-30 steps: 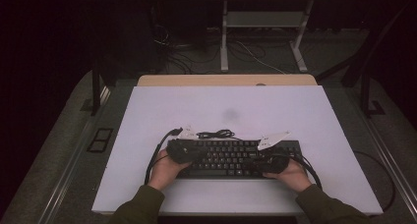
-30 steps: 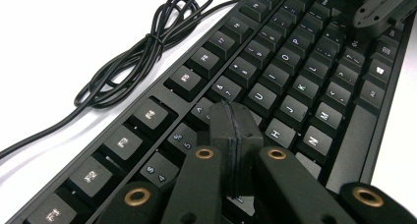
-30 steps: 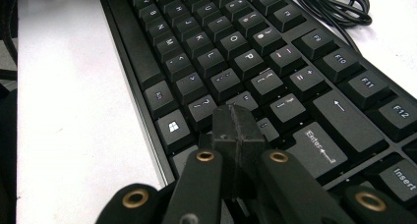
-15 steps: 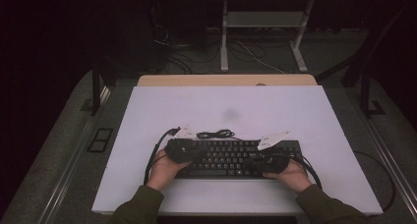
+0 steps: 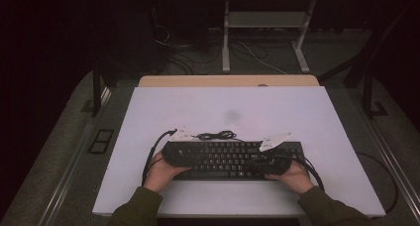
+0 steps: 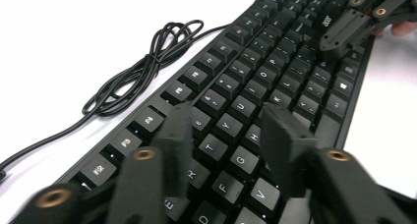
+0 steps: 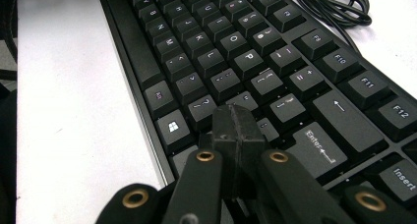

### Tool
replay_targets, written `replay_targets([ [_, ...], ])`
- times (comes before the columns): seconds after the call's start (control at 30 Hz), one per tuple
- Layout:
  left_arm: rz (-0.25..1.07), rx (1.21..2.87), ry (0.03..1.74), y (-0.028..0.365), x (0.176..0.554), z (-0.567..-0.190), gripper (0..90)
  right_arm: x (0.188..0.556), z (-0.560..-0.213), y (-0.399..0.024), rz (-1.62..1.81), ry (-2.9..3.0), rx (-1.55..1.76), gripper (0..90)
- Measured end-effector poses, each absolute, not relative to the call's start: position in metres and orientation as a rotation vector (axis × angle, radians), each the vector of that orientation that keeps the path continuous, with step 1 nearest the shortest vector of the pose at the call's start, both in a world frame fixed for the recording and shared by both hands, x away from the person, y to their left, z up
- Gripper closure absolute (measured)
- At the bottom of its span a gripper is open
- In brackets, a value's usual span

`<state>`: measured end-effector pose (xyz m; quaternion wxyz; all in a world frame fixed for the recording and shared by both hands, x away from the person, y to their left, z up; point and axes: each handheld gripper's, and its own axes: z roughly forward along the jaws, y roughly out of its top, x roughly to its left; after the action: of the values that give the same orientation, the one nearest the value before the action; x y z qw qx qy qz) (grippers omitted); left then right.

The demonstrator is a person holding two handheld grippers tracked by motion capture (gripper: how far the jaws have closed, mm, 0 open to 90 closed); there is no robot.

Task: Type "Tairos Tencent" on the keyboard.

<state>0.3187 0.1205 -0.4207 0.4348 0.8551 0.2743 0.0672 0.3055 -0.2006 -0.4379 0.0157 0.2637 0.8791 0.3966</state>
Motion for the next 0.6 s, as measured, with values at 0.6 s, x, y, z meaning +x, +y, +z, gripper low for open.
replay_targets([
  [0.6, 0.199, 2.067, 0.723, 0.136, 0.306, -0.421, 20.4, 0.307, -0.431, -0.209, 1.321, 2.682, 0.84, 89.4],
])
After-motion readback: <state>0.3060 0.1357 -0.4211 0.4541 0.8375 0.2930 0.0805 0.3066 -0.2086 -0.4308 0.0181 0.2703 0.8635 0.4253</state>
